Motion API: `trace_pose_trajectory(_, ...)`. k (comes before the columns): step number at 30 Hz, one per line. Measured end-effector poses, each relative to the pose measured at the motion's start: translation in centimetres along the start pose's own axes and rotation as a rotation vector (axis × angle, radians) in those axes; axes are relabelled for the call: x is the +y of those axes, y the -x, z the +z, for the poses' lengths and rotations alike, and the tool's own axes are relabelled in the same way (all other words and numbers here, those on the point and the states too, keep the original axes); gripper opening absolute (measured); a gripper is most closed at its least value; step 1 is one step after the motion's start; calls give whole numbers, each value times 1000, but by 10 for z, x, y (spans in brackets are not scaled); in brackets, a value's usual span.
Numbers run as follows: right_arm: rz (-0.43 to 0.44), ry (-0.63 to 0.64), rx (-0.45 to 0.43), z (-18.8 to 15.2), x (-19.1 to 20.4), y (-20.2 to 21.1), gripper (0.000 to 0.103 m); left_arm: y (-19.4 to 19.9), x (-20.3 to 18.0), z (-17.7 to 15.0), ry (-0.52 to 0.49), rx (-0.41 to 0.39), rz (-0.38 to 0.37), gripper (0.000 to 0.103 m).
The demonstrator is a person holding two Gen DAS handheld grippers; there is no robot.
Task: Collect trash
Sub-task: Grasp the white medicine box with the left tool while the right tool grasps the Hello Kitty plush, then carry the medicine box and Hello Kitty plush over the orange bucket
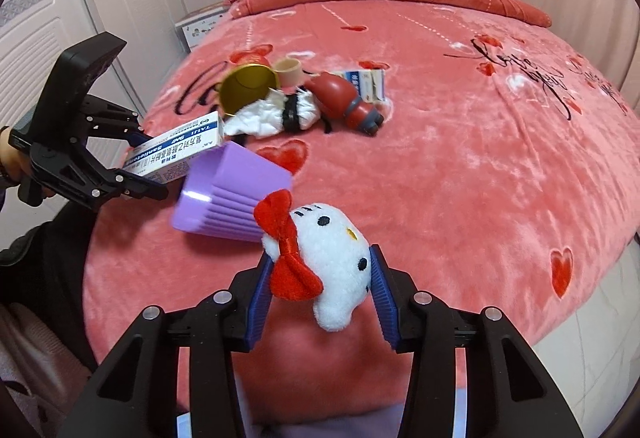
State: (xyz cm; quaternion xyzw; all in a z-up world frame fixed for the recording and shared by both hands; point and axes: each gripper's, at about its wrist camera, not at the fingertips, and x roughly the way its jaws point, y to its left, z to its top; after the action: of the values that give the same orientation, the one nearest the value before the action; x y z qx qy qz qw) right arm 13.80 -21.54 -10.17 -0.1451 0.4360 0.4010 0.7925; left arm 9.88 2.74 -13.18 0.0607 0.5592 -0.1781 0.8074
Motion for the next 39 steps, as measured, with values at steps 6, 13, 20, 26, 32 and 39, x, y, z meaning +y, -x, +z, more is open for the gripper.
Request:
trace_pose_trajectory(6, 14, 5, -28, -9, 23, 22, 45, 22, -13, -16, 1, -29, 18, 59)
trace_pose_trajectory(13, 59, 37, -74, -12, 57, 48, 45, 47, -30, -37, 4, -65, 33, 59)
trace_pose_trajectory(20, 84, 71, -108, -18, 88, 69, 45, 71, -59, -51, -37, -110, 25, 59)
trace_pose_trajectory(26, 81, 77, -132, -33, 99, 90, 45, 75, -86, -54, -96, -113, 6, 59)
trace_pose_trajectory(32, 50, 10, -169, -55, 84, 113, 45, 72, -118, -38, -180, -116, -25, 59)
trace_pose_trajectory(39, -20, -122, -209, -87, 45, 143, 45, 54, -163, 0, -318, -96, -61, 59)
